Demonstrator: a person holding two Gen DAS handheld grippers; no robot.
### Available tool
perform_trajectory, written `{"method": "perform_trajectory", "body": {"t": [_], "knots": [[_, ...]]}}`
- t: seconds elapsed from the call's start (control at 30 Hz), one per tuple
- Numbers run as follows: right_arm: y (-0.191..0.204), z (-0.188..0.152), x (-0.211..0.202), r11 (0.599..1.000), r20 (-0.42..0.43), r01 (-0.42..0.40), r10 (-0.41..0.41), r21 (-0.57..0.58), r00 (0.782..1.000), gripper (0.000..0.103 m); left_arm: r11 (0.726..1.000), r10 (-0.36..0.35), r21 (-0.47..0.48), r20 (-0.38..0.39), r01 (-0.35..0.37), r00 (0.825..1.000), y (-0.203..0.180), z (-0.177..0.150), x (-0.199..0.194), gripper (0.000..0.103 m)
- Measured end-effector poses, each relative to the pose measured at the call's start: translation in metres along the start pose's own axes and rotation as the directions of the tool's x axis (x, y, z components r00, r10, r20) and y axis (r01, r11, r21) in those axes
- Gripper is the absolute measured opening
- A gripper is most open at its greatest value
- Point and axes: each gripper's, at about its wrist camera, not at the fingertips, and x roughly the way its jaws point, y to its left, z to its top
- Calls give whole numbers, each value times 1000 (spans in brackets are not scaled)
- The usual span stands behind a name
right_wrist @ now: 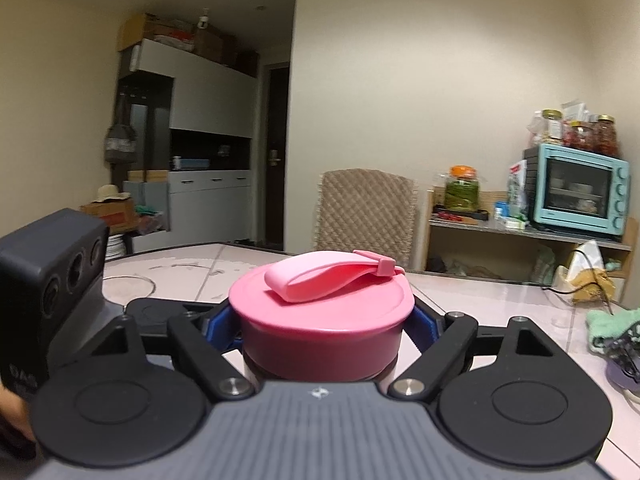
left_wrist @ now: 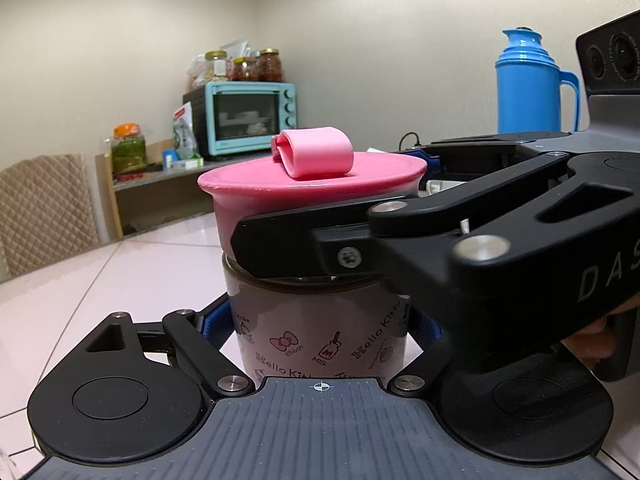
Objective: Unscrew bottle cap and pour
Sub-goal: 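Lift the pink lid off the bottle with the right gripper while left gripper holds the bottle, then carry the pink lid aside with the right gripper while left gripper moves the open bottle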
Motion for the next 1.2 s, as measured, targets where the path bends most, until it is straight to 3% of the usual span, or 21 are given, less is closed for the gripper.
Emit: {"method": "perform_trajectory", "body": {"t": [0.2, 0.4, 0.87, 1.2], "knots": [[-14, 0, -3, 995, 32, -94, 94, 23, 995, 85, 1000, 3, 2, 1, -3, 1000, 0, 0, 0, 90], [-13, 8, -9, 994, 73, -106, 105, 10, 992, 85, 1000, 10, 5, 3, -10, 1000, 0, 0, 2, 90], [-21, 34, -29, 999, 152, -23, 18, 35, 988, 85, 999, 51, 2, 3, -51, 999, 1, 0, 7, 90], [-45, 24, -35, 990, 114, 115, -124, 85, 986, 85, 996, 89, -13, -3, -89, 996, -1, 1, 6, 90]]}}
